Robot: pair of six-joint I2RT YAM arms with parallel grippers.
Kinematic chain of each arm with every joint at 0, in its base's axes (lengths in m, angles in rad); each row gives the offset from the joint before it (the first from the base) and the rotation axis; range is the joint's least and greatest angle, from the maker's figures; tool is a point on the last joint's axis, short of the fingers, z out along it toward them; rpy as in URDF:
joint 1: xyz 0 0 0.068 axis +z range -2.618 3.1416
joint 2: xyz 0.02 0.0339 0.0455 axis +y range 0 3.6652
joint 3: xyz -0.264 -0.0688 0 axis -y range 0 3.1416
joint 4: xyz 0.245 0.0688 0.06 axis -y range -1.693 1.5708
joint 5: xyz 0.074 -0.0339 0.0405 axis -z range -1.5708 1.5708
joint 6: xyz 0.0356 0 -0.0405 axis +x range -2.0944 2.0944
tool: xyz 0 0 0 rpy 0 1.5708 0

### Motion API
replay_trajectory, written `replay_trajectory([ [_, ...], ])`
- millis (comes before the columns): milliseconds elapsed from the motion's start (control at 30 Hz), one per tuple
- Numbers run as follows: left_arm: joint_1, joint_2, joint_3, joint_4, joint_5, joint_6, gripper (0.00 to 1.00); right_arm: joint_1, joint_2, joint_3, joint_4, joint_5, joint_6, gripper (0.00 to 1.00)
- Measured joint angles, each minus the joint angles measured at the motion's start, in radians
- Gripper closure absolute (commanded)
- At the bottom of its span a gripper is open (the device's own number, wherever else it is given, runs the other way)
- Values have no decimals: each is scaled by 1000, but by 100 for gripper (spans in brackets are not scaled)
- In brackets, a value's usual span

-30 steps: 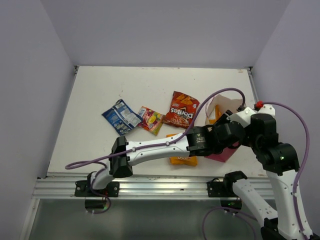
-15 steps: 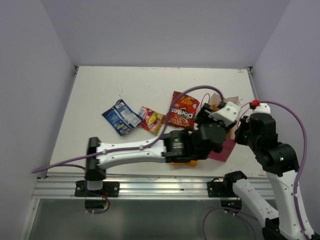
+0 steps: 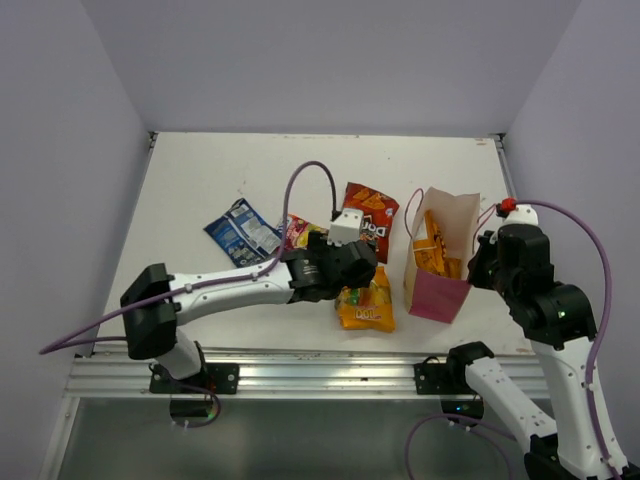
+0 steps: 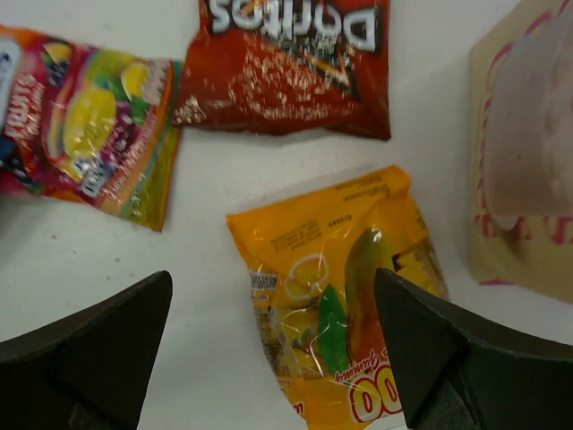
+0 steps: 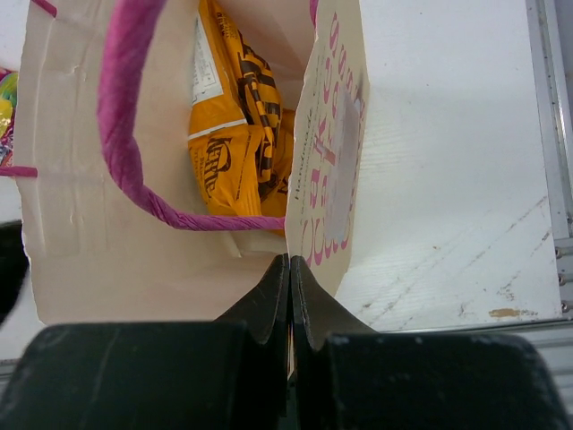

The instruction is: Place the snacks into the paper bag

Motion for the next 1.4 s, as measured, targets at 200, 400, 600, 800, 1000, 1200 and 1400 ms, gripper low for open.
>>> replay_trajectory([
  [200,21,130,-16,-33,191,-54,0,0,0,0,0,0,0,100],
  [400,34,142,-19,-18,285,-67,0,0,0,0,0,-1,0,100],
  [600,40,166,-45,5,357,-81,0,0,0,0,0,-3,-1,100],
  [800,54,219,-68,33,431,-108,42,0,0,0,0,-4,-3,100],
  [1000,52,205,-40,76,473,-126,100,0,0,0,0,-5,-3,100],
  [1200,46,196,25,-56,380,-137,100,0,0,0,0,-5,-3,100],
  [1400,53,158,259,-329,147,-113,100,0,0,0,0,-5,-4,100],
])
